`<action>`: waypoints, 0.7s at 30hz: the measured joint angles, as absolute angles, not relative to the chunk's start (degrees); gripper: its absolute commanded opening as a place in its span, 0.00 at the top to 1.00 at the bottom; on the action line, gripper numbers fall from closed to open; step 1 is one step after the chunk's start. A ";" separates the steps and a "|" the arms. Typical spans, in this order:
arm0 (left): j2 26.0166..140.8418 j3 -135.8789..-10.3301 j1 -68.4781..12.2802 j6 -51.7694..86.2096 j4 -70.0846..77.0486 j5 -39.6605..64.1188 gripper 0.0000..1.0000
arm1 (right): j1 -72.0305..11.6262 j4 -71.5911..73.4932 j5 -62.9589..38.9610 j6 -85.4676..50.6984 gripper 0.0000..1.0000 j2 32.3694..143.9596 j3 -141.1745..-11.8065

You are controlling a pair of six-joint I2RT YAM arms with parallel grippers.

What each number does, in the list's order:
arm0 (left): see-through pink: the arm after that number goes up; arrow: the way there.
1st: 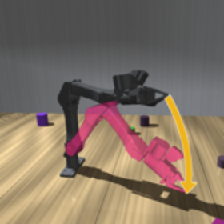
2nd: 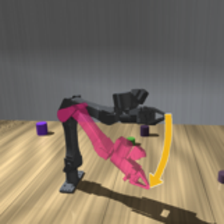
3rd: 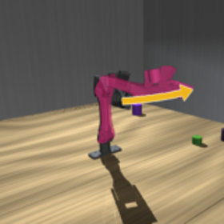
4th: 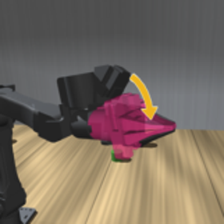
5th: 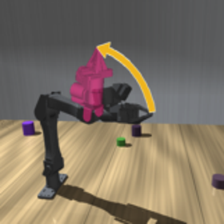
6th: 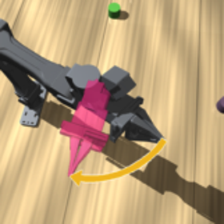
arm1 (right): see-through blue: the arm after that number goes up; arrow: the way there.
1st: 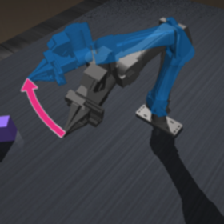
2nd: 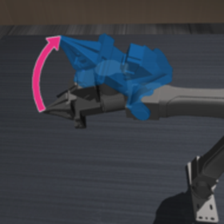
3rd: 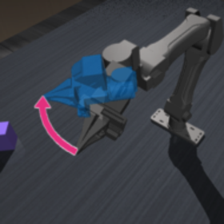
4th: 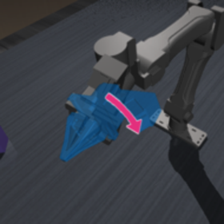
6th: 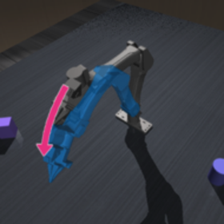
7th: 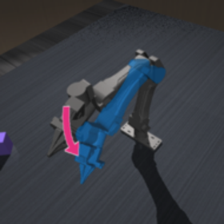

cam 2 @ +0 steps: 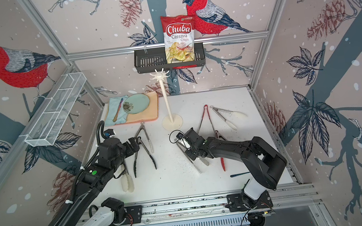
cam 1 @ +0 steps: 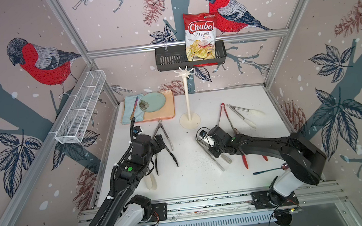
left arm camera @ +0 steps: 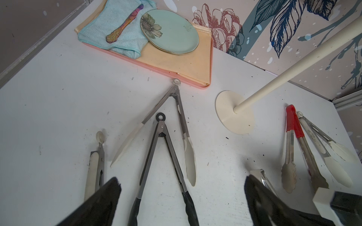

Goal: Hang food tongs on kitchen utensil racks
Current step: Pick up the food tongs from the center of the board, then hang the food tongs on the rack.

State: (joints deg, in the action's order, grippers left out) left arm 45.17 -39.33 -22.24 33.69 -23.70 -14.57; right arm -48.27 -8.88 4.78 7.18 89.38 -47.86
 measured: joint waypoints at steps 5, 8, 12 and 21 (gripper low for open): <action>45.17 -39.22 -22.24 33.45 -23.42 -14.55 0.02 | -47.48 -7.73 7.66 7.11 1.00 84.84 -48.18; 45.34 -39.16 -22.24 33.45 -23.22 -14.50 0.02 | -45.60 -6.42 8.80 7.09 1.00 81.58 -48.64; 45.74 -39.13 -22.24 33.45 -22.85 -14.06 0.02 | -42.30 -3.64 8.91 7.14 1.00 77.60 -48.93; 47.53 -39.11 -22.24 32.97 -21.61 -13.56 0.02 | -33.91 1.96 4.75 8.95 1.00 75.11 -50.24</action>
State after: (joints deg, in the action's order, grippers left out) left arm 47.53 -39.11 -22.24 32.97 -21.61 -13.56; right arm -33.91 1.96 4.75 8.95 75.11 -50.24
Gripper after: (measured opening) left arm 0.976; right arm 0.072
